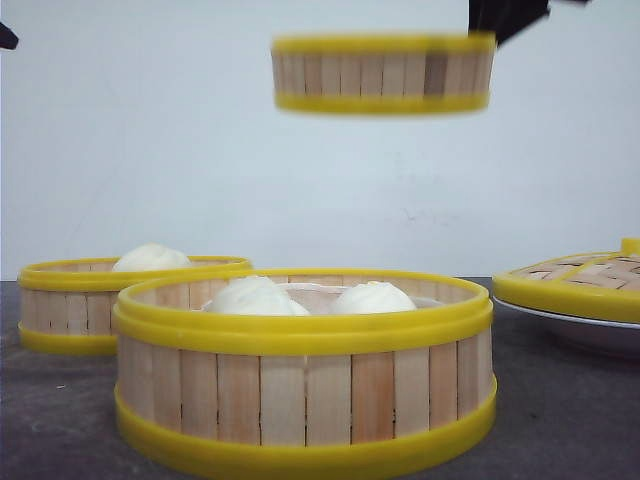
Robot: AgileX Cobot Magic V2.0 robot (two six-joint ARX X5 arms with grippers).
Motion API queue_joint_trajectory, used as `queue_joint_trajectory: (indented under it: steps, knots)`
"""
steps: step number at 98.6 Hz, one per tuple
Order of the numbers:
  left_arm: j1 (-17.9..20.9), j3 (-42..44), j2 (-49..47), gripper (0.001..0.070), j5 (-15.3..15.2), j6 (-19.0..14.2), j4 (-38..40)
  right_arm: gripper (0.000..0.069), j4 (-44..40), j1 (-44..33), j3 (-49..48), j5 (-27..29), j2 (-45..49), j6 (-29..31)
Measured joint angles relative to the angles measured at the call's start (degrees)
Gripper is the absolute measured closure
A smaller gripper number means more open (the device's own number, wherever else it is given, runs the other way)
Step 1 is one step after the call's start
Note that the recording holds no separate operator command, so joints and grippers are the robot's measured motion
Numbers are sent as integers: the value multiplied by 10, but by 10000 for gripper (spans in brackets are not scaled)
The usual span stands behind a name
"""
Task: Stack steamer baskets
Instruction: 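Lift the three-bun basket with the right gripper over the nearest basket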
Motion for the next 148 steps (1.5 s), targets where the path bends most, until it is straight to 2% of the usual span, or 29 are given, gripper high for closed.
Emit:
queue_joint_trajectory:
  steps: [17,39,46,71,92,133,148]
  knots:
    - [0,0,-17,206,-3,12,-15,661,-78,16,0,-25,-55,-22]
    - [0,0,-54,206,-43,30,-48,661,-180,43,0,-31,-91,-40]
    - [0,0,-69,206,-46,34,-54,661,-214,57,-1,-37,-88,-50]
    - [0,4,-112,206,-47,38,-73,661,-225,106,-25,-39,-87,-64]
    - [0,4,-132,206,-47,37,-91,661,-186,134,-87,-40,-87,-64]
    - [0,4,-133,206,-47,37,-92,661,20,157,-278,-35,-87,-46]
    - [0,4,-133,206,-47,37,-92,661,53,157,-314,-33,-83,-35]
